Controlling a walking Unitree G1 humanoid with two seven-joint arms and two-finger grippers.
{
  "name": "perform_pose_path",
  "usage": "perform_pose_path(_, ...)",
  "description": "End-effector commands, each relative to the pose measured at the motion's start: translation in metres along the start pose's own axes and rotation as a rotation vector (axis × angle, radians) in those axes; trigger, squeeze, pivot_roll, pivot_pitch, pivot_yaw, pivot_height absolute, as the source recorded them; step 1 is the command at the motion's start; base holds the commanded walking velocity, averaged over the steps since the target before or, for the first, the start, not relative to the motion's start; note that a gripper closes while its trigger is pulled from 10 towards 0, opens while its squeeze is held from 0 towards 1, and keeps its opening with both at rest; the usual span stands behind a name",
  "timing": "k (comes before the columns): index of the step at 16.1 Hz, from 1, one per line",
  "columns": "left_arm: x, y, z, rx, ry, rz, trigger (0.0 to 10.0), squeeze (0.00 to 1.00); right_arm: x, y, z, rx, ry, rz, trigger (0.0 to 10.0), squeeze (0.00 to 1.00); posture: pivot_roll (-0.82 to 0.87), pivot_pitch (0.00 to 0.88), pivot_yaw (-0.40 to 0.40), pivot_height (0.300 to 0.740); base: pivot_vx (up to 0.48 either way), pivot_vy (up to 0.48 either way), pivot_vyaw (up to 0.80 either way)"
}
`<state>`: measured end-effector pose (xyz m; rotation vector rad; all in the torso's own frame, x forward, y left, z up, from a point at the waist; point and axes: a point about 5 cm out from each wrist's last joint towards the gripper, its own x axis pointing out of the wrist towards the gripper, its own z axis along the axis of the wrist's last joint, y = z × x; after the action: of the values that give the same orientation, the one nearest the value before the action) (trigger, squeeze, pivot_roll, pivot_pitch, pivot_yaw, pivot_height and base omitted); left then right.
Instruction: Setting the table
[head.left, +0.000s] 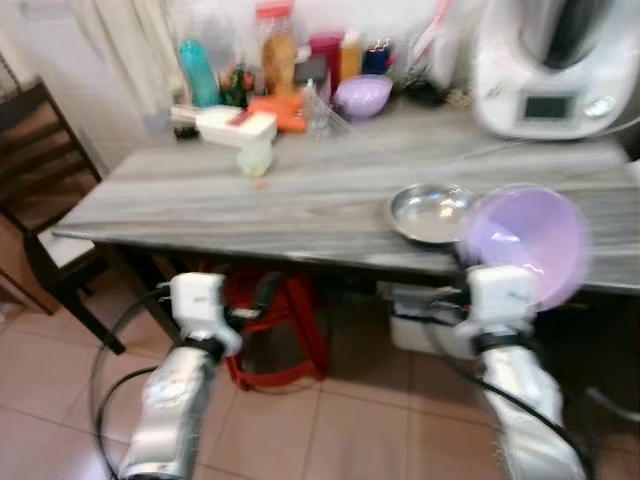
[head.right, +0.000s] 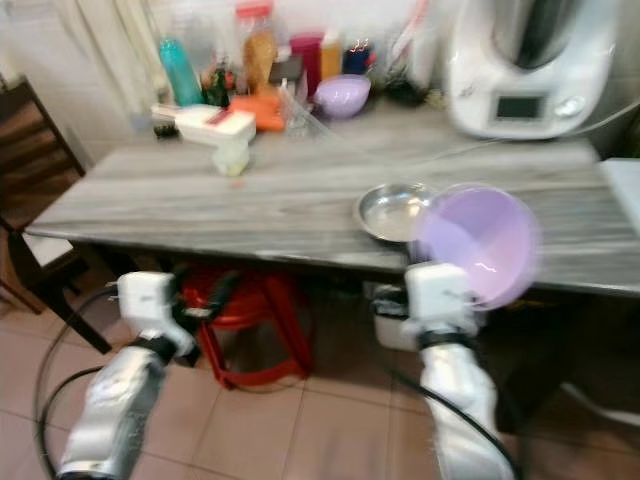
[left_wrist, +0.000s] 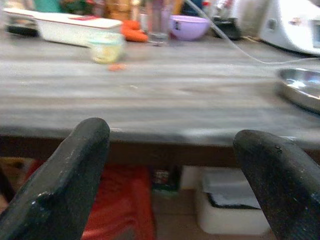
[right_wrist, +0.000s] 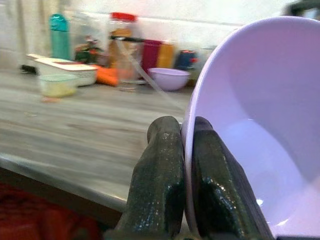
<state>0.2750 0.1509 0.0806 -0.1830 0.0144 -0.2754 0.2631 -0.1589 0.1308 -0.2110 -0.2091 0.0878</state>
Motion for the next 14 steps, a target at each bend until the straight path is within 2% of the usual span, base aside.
perform_pose_path(1,0.002,-0.003,0.003,0.001,-0.012,-0.009,10.0,0.0,-0.001,-0.007,0.004,-0.006,-0.017,-0.017,10.0,0.0,-0.09,0.0,0.14,0.74,0.398,0.0,0.52)
perform_pose_path(11,0.001,-0.011,-0.001,-0.02,-0.008,-0.014,10.0,0.0,0.004,-0.009,0.006,-0.011,-0.014,-0.007,10.0,0.0,-0.1,0.0,0.115,0.74,0.364,0.0,0.04)
perform_pose_path(14,-0.005,-0.011,-0.002,0.046,-0.015,0.015,10.0,0.0,0.01,-0.003,0.008,-0.022,-0.015,0.102,10.0,0.0,-0.1,0.0,0.102,0.74,0.0,0.0,0.0)
